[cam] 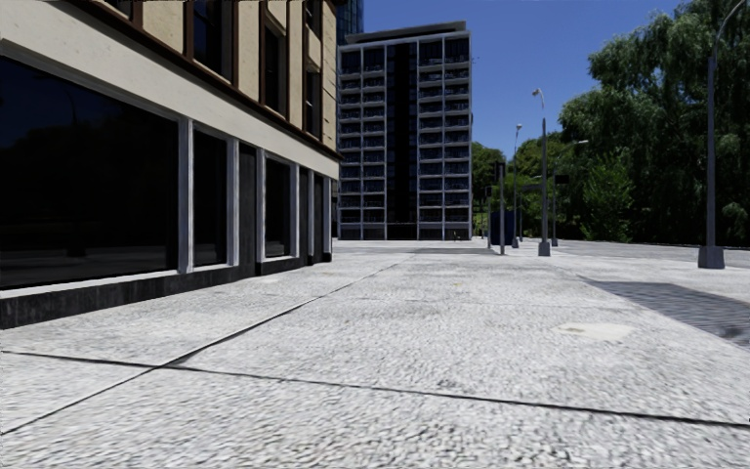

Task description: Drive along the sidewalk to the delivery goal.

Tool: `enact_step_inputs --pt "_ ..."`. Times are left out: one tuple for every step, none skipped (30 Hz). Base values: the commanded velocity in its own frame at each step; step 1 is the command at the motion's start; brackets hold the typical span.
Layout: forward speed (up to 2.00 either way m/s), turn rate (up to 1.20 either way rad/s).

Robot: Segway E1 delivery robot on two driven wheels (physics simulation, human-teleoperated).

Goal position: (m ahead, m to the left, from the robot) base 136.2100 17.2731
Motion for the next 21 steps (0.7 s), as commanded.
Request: enact_step_inputs --pt "2.00 -0.10" --pt "2.00 -0.11" --pt "2.00 -0.21" --pt "2.00 -0.77" --pt "2.00 -0.85" --pt "2.00 -0.89" --pt "2.00 -0.90" --pt "2.00 -0.91" --pt "2.00 -0.91" --pt "2.00 -0.91" --pt "2.00 -0.91" --pt "2.00 -0.91" --pt "2.00 -0.91" --pt "2.00 -0.91" --pt "2.00 -0.91" --pt "2.00 -0.83" --pt "2.00 -0.08" --pt "2.00 0.00" --pt "2.00 0.00" --pt "2.00 0.00" --pt "2.00 0.00"
